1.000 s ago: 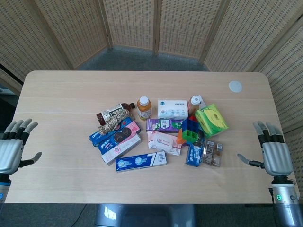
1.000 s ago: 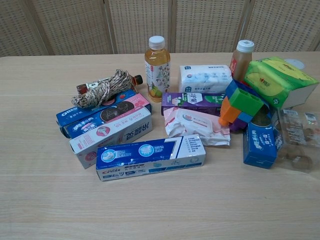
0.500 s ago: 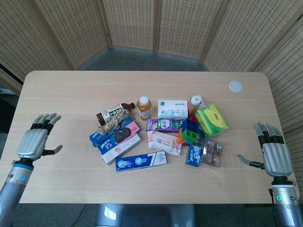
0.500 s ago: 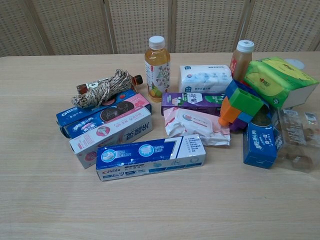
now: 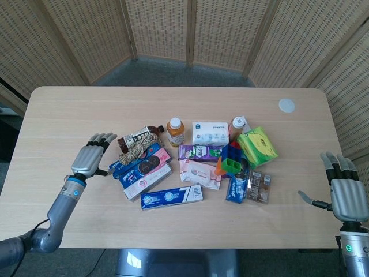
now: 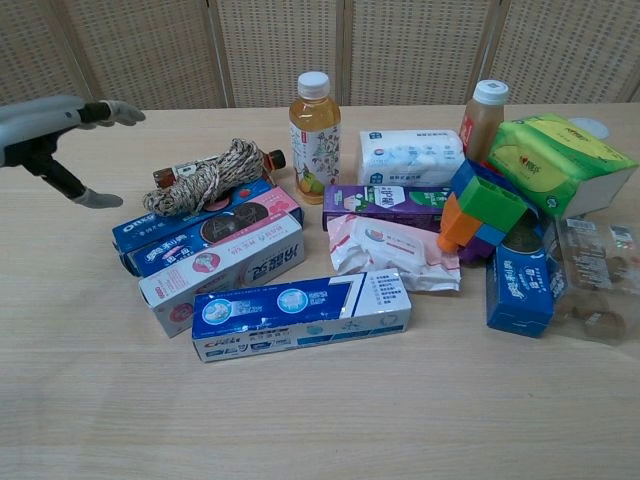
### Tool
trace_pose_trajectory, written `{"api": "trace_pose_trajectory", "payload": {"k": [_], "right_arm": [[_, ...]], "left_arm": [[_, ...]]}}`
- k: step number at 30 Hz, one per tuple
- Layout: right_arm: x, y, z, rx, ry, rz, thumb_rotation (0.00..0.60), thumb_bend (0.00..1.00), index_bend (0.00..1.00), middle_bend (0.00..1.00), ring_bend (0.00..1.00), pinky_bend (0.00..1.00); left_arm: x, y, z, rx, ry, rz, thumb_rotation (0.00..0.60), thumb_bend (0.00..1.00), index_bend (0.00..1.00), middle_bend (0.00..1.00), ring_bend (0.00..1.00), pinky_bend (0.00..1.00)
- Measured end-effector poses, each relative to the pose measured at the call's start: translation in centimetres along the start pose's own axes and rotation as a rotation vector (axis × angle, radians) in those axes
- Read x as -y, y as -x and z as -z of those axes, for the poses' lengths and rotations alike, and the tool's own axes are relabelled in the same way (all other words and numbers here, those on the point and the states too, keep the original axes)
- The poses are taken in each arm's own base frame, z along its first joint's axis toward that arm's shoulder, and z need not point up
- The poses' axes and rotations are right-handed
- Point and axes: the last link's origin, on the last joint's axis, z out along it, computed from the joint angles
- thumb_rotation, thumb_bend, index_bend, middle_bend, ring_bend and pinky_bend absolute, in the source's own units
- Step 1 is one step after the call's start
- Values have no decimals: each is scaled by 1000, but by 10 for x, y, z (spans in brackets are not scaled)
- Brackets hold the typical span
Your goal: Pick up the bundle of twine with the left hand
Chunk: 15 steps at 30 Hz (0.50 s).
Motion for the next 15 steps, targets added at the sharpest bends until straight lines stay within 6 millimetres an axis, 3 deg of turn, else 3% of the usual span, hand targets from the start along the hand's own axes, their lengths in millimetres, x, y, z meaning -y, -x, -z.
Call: {"api": "trace_pose_trajectory", "payload": {"k": [9,15], "right_arm": [[-9,-4,8,0,33,-2,311,32,0,0,0,0],[-14,-5,12,-1,52,-6,312,32,0,0,0,0]], "left_arm": [[-21,36,-36,33,13,40,600,272,88,0,0,0],[-38,54,-54,51,21,81,600,275,153,18,40,0]]}}
